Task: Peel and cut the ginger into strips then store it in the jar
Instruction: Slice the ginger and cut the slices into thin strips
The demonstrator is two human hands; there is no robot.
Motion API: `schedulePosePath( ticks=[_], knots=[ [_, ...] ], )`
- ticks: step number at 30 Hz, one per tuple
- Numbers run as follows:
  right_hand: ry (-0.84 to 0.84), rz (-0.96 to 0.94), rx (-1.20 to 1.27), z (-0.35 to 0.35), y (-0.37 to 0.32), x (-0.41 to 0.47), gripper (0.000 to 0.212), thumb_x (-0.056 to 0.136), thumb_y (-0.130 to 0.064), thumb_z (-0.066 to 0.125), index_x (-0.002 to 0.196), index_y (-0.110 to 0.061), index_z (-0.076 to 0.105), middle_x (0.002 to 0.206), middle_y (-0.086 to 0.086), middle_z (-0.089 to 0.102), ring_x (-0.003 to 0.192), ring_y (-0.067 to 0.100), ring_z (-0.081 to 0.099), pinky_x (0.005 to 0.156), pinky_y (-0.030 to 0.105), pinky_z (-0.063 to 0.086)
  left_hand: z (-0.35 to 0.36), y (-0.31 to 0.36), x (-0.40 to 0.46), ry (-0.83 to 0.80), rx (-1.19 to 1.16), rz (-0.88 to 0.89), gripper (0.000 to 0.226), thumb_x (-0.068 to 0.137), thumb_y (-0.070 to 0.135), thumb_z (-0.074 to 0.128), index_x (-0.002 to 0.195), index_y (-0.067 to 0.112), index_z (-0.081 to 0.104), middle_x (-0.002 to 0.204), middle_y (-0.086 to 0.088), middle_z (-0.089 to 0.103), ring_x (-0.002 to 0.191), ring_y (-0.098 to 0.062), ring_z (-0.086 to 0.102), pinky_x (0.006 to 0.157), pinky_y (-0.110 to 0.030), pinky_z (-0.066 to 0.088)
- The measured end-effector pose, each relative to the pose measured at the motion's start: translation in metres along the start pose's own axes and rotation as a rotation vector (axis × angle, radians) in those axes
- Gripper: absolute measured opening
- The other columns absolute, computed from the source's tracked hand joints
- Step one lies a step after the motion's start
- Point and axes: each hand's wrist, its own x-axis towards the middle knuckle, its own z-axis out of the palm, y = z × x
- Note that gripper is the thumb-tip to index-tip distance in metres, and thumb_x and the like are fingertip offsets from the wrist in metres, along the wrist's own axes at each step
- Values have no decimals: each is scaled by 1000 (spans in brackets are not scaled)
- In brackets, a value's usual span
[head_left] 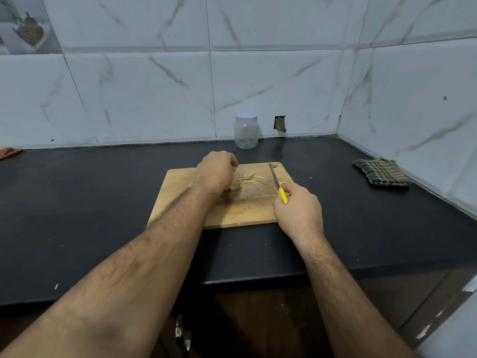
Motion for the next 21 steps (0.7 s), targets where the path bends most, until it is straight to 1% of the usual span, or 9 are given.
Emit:
schedulePosePath(
  ticks=[3,6,8,11,13,16,17,19,21],
  knots=[
    [-30,-41,15,1,-8,-6,28,91,-15,50,114,-17,66,97,0,67,86,20,57,71,32,46,-3,-16,-6,-32,-42,-56,22,97,25,57,112,25,72,113,3,72,103,-18,65,91,-35,54],
    [-47,-85,50,4,-16,-11,38,91,-13,51,126,-21,64,114,-1,69,102,21,60,79,32,48,-1,-17,-13,-144,-36,-72,34,92,41,64,122,26,68,117,5,70,105,-15,64,92,-34,54],
    [-73,-101,54,6,-20,-12,42,91,-13,52,130,-24,62,118,-2,68,106,20,60,83,33,50,-1,-13,-13,-196,31,-70,36,89,47,65,118,26,69,115,4,70,103,-16,64,90,-35,55],
    [-91,-104,41,6,-21,-13,43,92,-13,52,132,-24,61,119,-1,67,107,21,59,85,34,50,-2,-11,-11,-229,63,-68,30,90,47,66,110,25,73,108,3,71,96,-16,63,87,-36,56],
    [-91,-110,36,6,-20,-12,43,91,-13,52,132,-24,61,119,-1,67,107,21,59,85,34,50,-3,-11,-12,-228,45,-77,35,89,45,69,117,24,70,113,1,71,100,-17,63,88,-35,54],
    [-93,-108,41,7,-20,-12,44,91,-12,52,132,-24,61,119,-1,67,106,21,59,84,33,50,-4,-14,-15,-202,1,-98,54,87,40,73,136,22,58,125,-2,67,112,-21,62,94,-35,52],
    [-91,-108,43,7,-19,-12,44,91,-13,52,132,-24,61,119,-1,67,106,20,59,83,33,50,-5,-14,-16,-196,9,-89,47,89,37,72,132,21,61,122,-2,68,109,-20,63,93,-35,52],
    [-84,-106,44,7,-20,-13,43,91,-13,53,132,-24,61,119,-1,67,106,20,59,83,33,50,-5,-15,-18,-195,31,-73,25,92,31,69,114,21,72,108,0,72,96,-17,65,88,-34,55],
    [-81,-104,47,7,-20,-14,43,91,-13,53,132,-23,61,119,-1,68,105,21,60,83,33,51,-3,-17,-20,-179,26,-69,13,93,27,67,101,24,76,98,3,73,89,-14,66,83,-33,57]
  ],
)
